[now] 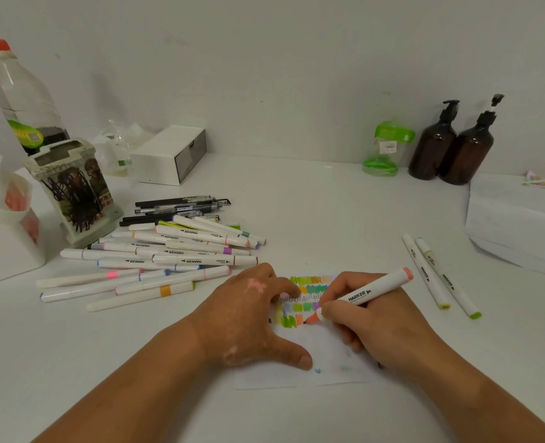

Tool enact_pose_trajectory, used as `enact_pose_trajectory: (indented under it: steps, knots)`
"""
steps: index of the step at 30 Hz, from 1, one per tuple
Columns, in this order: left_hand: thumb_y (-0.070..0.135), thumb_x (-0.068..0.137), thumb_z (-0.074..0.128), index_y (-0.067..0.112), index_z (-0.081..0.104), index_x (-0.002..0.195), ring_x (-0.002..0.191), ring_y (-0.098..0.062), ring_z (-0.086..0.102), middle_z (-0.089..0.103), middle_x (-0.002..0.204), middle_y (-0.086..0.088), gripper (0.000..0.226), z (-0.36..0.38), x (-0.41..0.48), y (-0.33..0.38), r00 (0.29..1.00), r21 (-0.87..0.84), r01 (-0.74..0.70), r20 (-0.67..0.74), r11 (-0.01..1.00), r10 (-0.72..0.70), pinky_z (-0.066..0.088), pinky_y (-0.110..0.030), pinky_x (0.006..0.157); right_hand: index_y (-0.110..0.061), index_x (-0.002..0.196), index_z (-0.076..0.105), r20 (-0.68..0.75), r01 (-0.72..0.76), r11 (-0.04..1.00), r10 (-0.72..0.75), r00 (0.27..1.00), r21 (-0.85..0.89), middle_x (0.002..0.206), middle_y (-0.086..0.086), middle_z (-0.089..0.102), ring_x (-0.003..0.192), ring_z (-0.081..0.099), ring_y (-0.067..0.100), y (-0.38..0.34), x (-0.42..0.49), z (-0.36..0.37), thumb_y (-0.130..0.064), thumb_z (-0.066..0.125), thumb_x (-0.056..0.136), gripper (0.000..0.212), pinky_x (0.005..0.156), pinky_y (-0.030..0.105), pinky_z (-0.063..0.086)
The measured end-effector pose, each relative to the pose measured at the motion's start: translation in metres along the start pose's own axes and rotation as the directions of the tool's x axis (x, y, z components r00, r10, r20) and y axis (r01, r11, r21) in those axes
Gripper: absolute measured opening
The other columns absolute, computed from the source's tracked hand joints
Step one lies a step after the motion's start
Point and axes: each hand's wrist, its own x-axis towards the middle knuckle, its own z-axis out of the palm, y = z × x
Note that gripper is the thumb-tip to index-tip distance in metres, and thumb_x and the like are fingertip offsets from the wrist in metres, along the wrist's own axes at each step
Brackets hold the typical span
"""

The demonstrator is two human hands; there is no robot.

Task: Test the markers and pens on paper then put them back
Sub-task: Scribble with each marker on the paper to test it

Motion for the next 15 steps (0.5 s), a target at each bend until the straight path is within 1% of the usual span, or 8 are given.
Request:
enact_pose_trajectory:
  steps: [6, 8, 10, 11, 12, 13, 14, 15]
  knots:
    - [0.088, 0.051, 0.069, 0.044, 0.045, 0.138, 0.098, -0.003, 0.047, 0.045, 0.105, 0.02, 0.1, 0.003, 0.001, -0.003, 1.0, 0.005, -0.002, -0.006, 1.0, 0.002, 0.049, -0.029, 0.088, -0.022, 0.071, 0.07, -0.016, 0.03, 0.999, -0.029, 0.999, 0.026, 0.049, 0.001, 0.06, 0.041, 0.052, 0.011, 0.006, 0.001, 0.0, -0.017, 0.073, 0.082, 0.013, 0.035, 0.017, 0.033]
    - [0.089, 0.051, 0.066, 0.047, 0.042, 0.137, 0.096, 0.0, 0.047, 0.044, 0.103, 0.022, 0.1, 0.003, 0.001, -0.005, 0.999, -0.006, -0.019, -0.031, 1.0, 0.019, 0.047, -0.024, 0.085, -0.019, 0.071, 0.069, -0.084, 0.041, 0.99, -0.03, 0.996, 0.135, 0.049, 0.004, 0.057, 0.042, 0.049, 0.016, 0.008, 0.004, -0.002, -0.022, 0.071, 0.076, 0.007, 0.039, 0.022, 0.035]
    - [0.088, 0.057, 0.063, 0.051, 0.037, 0.137, 0.096, 0.007, 0.046, 0.044, 0.101, 0.027, 0.091, 0.003, 0.0, -0.005, 0.994, -0.064, -0.027, -0.105, 0.998, 0.02, 0.043, -0.015, 0.078, -0.014, 0.073, 0.068, -0.16, 0.066, 0.945, -0.014, 0.987, 0.321, 0.05, 0.008, 0.053, 0.044, 0.046, 0.02, 0.009, 0.008, -0.006, -0.021, 0.068, 0.071, 0.007, 0.039, 0.026, 0.036]
    - [0.081, 0.067, 0.064, 0.052, 0.037, 0.135, 0.093, 0.009, 0.047, 0.046, 0.1, 0.027, 0.079, 0.002, 0.0, -0.006, 0.987, -0.126, -0.026, -0.159, 0.992, 0.005, 0.041, -0.01, 0.074, -0.013, 0.072, 0.068, -0.182, 0.082, 0.914, -0.009, 0.983, 0.398, 0.051, 0.009, 0.052, 0.045, 0.045, 0.02, 0.009, 0.009, -0.008, -0.019, 0.068, 0.071, 0.006, 0.039, 0.026, 0.037]
    - [0.067, 0.08, 0.064, 0.05, 0.041, 0.131, 0.089, 0.007, 0.05, 0.05, 0.098, 0.024, 0.06, 0.001, 0.0, -0.006, 0.976, -0.213, -0.028, -0.215, 0.977, -0.019, 0.04, -0.009, 0.07, -0.013, 0.071, 0.067, -0.192, 0.096, 0.886, -0.009, 0.981, 0.453, 0.052, 0.009, 0.051, 0.045, 0.045, 0.019, 0.008, 0.01, -0.009, -0.018, 0.068, 0.072, 0.005, 0.04, 0.025, 0.037]
    - [0.049, 0.09, 0.059, 0.044, 0.045, 0.127, 0.085, 0.004, 0.053, 0.054, 0.094, 0.018, 0.039, -0.001, 0.0, -0.006, 0.963, -0.321, -0.046, -0.265, 0.946, -0.043, 0.041, -0.009, 0.066, -0.014, 0.07, 0.066, -0.192, 0.107, 0.865, -0.013, 0.981, 0.49, 0.054, 0.009, 0.051, 0.046, 0.046, 0.019, 0.008, 0.01, -0.011, -0.017, 0.068, 0.072, 0.005, 0.04, 0.025, 0.037]
    - [0.033, 0.094, 0.05, 0.037, 0.049, 0.122, 0.081, 0.001, 0.054, 0.057, 0.09, 0.013, 0.028, -0.004, 0.0, -0.006, 0.949, -0.422, -0.072, -0.307, 0.904, -0.068, 0.042, -0.011, 0.063, -0.014, 0.069, 0.066, -0.189, 0.112, 0.85, -0.015, 0.982, 0.515, 0.056, 0.009, 0.052, 0.047, 0.047, 0.019, 0.007, 0.011, -0.012, -0.017, 0.068, 0.073, 0.005, 0.041, 0.025, 0.038]
    - [0.023, 0.094, 0.042, 0.032, 0.051, 0.117, 0.078, -0.002, 0.055, 0.059, 0.088, 0.01, 0.026, -0.006, 0.0, -0.007, 0.934, -0.498, -0.098, -0.344, 0.862, -0.093, 0.044, -0.014, 0.062, -0.014, 0.07, 0.067, -0.184, 0.114, 0.841, -0.017, 0.983, 0.529, 0.057, 0.008, 0.052, 0.048, 0.048, 0.018, 0.007, 0.011, -0.013, -0.017, 0.069, 0.074, 0.006, 0.041, 0.025, 0.038]
